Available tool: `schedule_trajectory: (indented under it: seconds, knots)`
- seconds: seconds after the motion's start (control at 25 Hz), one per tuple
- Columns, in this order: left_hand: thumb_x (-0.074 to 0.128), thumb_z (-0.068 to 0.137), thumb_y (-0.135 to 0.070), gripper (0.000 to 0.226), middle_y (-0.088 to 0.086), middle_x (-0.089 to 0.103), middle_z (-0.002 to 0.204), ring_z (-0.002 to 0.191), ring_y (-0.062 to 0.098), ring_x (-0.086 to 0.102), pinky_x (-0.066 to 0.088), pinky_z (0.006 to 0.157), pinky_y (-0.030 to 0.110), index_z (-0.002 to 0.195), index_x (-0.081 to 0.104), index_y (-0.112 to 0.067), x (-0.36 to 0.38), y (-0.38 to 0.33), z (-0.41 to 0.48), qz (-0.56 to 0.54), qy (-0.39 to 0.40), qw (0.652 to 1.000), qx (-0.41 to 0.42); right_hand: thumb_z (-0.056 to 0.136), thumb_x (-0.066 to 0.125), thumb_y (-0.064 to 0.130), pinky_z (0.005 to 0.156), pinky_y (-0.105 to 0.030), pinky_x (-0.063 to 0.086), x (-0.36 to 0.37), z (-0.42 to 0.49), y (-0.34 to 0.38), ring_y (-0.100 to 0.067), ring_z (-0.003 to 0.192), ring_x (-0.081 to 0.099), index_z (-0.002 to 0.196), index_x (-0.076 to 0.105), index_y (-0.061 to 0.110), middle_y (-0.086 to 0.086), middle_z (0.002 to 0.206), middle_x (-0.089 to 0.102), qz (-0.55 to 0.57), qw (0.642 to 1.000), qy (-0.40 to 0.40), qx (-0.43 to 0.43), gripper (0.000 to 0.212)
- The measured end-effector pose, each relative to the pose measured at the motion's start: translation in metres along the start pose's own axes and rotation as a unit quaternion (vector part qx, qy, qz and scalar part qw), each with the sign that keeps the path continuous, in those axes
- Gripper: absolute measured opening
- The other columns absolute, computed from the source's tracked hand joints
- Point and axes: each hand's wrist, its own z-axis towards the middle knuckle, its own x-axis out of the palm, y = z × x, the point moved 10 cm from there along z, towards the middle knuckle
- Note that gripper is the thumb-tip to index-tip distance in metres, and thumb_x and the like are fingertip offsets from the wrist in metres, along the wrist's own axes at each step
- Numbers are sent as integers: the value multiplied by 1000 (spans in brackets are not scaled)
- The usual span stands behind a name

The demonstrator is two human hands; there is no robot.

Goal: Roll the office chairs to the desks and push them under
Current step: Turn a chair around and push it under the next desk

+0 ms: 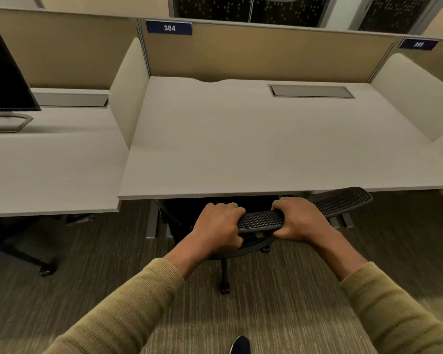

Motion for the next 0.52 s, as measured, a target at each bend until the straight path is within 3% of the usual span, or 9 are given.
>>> schedule_trajectory:
  seconds: [0.28,0.52]
  knots:
    - [62,76,-48,37,-9,60,97,84,17,58,48,72,36,108,61,-30,4,-12,8,8,-3,1000,6,60,67,65,64,-28,35,5,-5,-18,-8,72,50,83,54,36,11,81,57,-1,1000,20,2,39]
    - [59,75,-51,41,-11,61,96,83,16,58,46,68,34,110,61,-30,5,-19,30,10,-12,1000,-2,53,53,71,63,-30,33,-6,1,-38,-12,72,55,79,55,34,11,73,54,-5,1000,-3,4,45]
